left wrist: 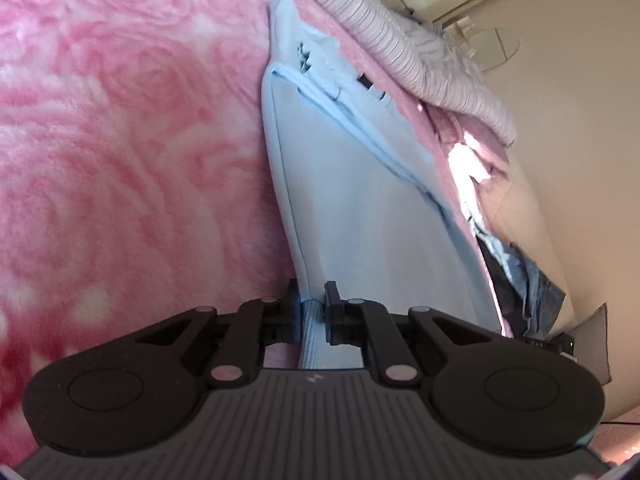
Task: Fold clothes
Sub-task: 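Grasp the sweatshirt hem with both grippers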
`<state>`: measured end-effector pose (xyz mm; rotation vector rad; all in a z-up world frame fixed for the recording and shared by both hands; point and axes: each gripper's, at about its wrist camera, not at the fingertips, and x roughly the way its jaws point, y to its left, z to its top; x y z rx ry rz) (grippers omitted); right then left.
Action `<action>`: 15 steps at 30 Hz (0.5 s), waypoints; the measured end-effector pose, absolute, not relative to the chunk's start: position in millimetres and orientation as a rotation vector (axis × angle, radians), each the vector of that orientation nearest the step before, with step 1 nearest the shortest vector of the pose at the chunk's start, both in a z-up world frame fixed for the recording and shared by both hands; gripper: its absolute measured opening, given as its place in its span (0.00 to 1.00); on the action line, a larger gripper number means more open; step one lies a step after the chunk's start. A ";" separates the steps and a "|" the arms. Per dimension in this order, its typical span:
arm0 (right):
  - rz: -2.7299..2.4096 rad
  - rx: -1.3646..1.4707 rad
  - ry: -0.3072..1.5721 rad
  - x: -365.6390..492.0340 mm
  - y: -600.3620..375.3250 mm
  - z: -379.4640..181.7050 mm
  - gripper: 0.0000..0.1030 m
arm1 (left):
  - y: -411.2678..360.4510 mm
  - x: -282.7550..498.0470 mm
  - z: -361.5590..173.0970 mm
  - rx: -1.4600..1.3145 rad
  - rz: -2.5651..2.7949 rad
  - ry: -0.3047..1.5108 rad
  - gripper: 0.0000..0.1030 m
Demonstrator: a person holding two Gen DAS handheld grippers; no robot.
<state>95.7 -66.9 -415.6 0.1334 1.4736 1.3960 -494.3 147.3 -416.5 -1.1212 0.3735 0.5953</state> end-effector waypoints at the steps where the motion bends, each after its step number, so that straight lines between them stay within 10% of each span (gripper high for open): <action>1: 1.404 0.136 1.461 94.9 -70.2 -411.6 0.05 | 142.8 -496.1 -414.1 -1.119 0.595 0.360 0.07; 15: 1.467 0.149 1.404 75.3 -171.8 -365.7 0.05 | 5.4 -536.8 -395.9 -1.146 0.577 0.248 0.07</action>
